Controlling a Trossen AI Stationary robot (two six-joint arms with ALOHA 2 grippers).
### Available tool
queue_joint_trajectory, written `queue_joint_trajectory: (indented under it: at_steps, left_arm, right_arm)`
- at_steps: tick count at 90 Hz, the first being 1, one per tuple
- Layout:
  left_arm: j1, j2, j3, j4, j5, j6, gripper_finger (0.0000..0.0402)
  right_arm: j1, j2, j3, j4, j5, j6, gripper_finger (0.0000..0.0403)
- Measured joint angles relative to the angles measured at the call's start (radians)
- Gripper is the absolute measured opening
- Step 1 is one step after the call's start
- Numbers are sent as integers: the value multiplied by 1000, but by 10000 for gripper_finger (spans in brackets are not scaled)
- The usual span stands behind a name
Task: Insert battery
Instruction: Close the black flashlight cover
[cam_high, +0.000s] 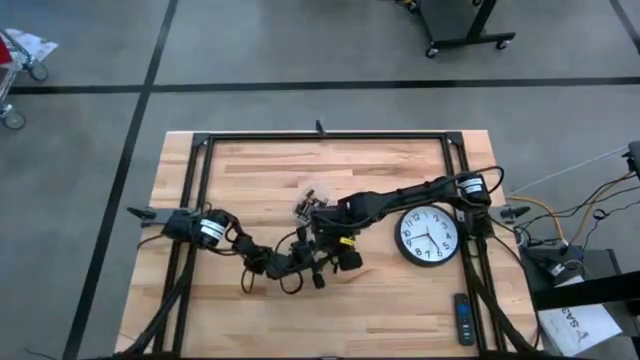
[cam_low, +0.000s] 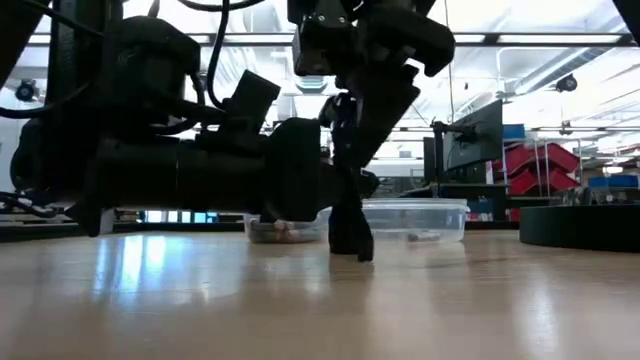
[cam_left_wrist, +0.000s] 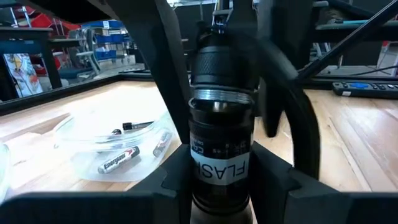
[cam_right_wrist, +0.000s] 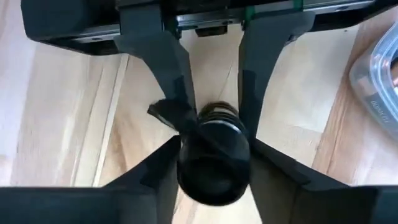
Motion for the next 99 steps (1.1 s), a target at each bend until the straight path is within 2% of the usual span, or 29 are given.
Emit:
queue_joint_trajectory:
  at_steps: [18, 42, 72, 99]
  left_arm:
    - [0, 0, 0, 0, 1, 1, 93]
    - [0, 0, 0, 0, 1, 0, 93]
    - [0, 0, 0, 0, 2, -1, 93]
    - [0, 0, 0, 0, 2, -1, 93]
  right_arm:
    - [9, -13, -1, 0, 4, 10, 188]
    - [9, -17, 4, -5, 7, 34, 196]
    - [39, -20, 99, -122, 173, -74, 204]
    - [88, -20, 88, -87, 244, -102, 218]
